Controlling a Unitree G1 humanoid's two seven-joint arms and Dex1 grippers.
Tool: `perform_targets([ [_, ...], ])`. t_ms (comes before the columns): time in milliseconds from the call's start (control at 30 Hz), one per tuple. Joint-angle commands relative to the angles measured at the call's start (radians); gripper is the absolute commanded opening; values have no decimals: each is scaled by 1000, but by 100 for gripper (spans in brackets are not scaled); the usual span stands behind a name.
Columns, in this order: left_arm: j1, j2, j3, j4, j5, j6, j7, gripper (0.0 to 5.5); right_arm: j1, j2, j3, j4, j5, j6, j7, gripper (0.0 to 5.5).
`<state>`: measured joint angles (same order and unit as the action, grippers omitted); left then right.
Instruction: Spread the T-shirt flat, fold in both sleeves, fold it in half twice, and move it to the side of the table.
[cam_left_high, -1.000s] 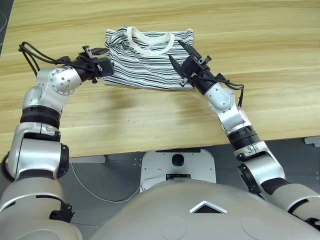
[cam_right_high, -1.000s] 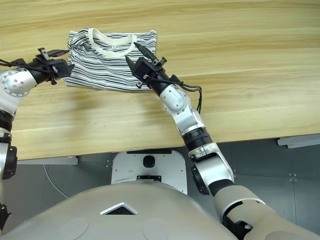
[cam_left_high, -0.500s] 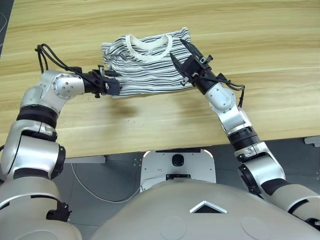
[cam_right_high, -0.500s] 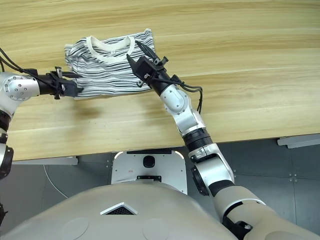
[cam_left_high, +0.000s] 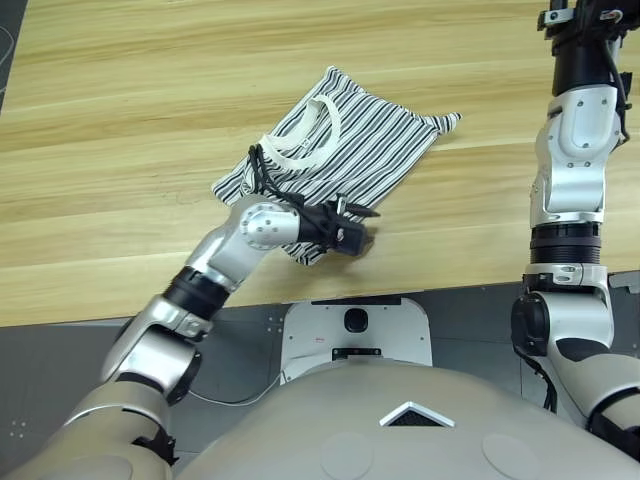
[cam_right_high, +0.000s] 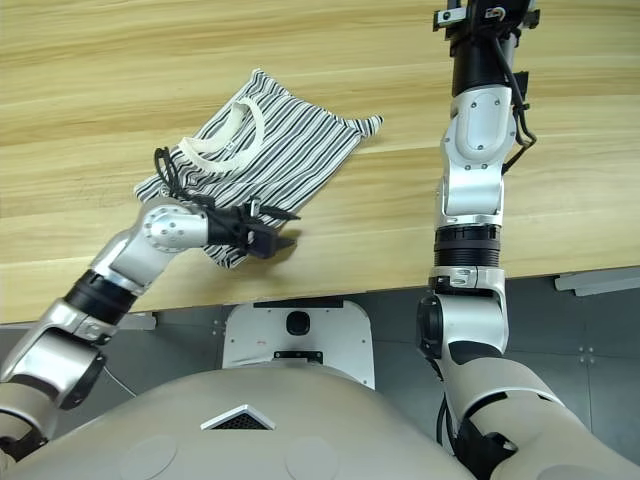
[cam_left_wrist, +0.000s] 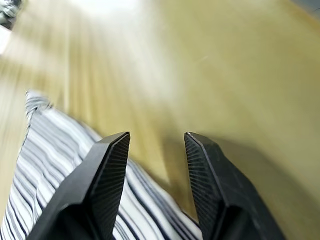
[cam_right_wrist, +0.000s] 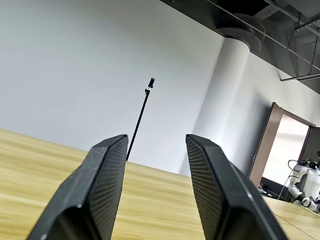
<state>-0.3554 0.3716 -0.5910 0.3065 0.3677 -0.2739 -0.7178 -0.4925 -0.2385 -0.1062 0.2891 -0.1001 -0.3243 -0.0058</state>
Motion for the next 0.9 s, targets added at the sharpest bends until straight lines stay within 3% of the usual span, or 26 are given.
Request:
perform_targets([
  [33,-96,-176,-36,249,75,36,151,204,0,6,4,-60,11,31,3,214],
  [133,-99,-225,-46,251,63,11,162,204,1,13,11,-59,14,33,5,214],
  [233,-49,-191,30,-16,-46,35,107,204,6,8,4,-56,15,34,0,214],
  [367,16,-106,183,-383,-322,175,-23,204,10,8,0,-45,8,29,-10,214],
  [467,-2,60,276,-447,-293,173,-71,204,10,12,3,-46,9,29,-10,214],
  [600,47,274,259,-418,-177,84,-167,204,14,9,2,-45,11,28,-6,214],
  [900,155,453,199,-416,-141,-8,-324,204,25,-1,-5,-23,11,19,-6,214],
])
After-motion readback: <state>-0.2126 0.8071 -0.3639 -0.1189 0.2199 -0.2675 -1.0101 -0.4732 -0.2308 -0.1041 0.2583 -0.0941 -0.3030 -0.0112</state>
